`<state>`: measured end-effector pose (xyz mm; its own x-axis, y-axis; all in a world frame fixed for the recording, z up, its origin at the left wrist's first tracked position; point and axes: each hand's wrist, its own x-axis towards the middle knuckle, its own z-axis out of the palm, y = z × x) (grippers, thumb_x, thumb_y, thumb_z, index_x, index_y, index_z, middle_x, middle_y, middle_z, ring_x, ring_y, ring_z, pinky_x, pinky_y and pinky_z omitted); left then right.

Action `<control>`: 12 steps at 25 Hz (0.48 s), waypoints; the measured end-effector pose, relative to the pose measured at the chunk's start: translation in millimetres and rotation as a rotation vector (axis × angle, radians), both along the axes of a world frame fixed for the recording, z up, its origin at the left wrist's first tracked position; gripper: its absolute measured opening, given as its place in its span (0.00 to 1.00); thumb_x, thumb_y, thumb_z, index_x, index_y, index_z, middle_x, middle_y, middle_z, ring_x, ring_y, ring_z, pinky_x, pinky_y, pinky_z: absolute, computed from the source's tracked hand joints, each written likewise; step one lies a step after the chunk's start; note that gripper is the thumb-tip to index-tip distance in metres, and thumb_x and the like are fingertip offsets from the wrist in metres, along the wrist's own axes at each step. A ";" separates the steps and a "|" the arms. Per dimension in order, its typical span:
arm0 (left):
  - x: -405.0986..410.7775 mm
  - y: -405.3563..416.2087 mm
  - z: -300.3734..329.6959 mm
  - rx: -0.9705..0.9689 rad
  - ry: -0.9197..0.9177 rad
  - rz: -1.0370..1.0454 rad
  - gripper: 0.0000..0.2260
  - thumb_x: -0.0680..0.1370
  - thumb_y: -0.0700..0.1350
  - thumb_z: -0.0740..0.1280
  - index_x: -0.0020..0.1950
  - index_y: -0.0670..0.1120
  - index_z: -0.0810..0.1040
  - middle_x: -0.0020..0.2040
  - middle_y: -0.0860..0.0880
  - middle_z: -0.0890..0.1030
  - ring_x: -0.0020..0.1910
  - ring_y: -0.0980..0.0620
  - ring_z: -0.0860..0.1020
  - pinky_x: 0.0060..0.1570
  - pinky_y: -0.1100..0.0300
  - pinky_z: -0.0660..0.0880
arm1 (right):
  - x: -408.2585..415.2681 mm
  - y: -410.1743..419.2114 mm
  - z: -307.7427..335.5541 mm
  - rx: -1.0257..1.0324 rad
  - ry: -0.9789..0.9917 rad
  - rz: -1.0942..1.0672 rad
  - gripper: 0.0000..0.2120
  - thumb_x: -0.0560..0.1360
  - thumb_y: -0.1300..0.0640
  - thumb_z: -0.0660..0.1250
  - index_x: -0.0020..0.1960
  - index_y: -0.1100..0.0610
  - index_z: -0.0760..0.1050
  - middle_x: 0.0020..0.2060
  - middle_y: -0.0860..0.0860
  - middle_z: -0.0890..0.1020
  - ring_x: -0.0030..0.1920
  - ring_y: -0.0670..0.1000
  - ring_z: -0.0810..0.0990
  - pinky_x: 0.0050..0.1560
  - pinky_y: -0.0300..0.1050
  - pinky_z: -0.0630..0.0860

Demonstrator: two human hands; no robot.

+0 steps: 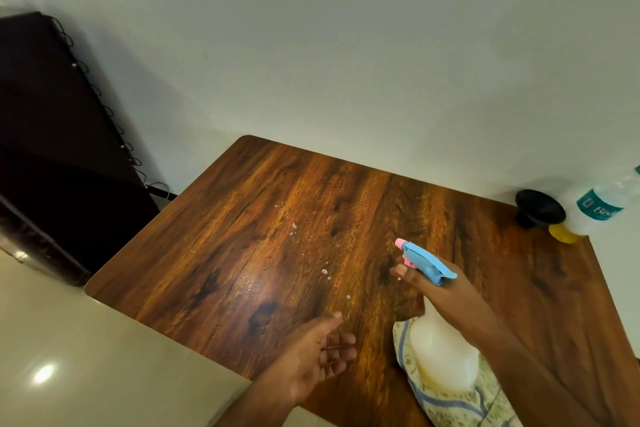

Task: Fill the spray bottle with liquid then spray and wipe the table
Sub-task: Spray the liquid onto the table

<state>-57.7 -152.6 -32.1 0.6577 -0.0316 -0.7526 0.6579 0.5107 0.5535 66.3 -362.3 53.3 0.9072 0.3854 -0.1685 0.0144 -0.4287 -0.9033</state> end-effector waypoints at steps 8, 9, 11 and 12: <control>12.9 -22.1 -2.0 -0.040 -0.018 -0.004 0.19 0.75 0.52 0.70 0.62 0.43 0.79 0.50 0.39 0.86 0.47 0.42 0.82 0.43 0.53 0.76 | -1.8 -48.3 24.5 0.841 0.316 -0.100 0.28 0.64 0.41 0.77 0.59 0.55 0.79 0.54 0.64 0.81 0.32 0.49 0.81 0.30 0.42 0.76; 13.2 -25.3 0.4 -0.036 -0.008 -0.006 0.19 0.75 0.51 0.71 0.61 0.42 0.79 0.49 0.39 0.86 0.46 0.42 0.82 0.43 0.53 0.76 | -2.7 -50.2 27.3 0.860 0.349 -0.126 0.31 0.62 0.40 0.78 0.59 0.56 0.79 0.54 0.64 0.82 0.31 0.49 0.81 0.30 0.42 0.77; 14.8 -32.1 1.4 -0.026 -0.004 -0.021 0.17 0.76 0.50 0.70 0.60 0.41 0.80 0.47 0.38 0.86 0.45 0.41 0.82 0.42 0.53 0.76 | 0.5 -56.9 28.3 0.763 0.323 -0.192 0.33 0.61 0.36 0.77 0.59 0.54 0.78 0.52 0.64 0.81 0.29 0.49 0.79 0.32 0.43 0.78; 16.0 -33.9 -0.9 -0.025 -0.012 -0.017 0.16 0.77 0.50 0.69 0.59 0.41 0.80 0.46 0.39 0.86 0.44 0.42 0.82 0.42 0.53 0.76 | 2.3 -59.6 27.2 0.680 0.292 -0.244 0.32 0.62 0.35 0.75 0.60 0.52 0.77 0.51 0.64 0.81 0.29 0.50 0.79 0.33 0.44 0.78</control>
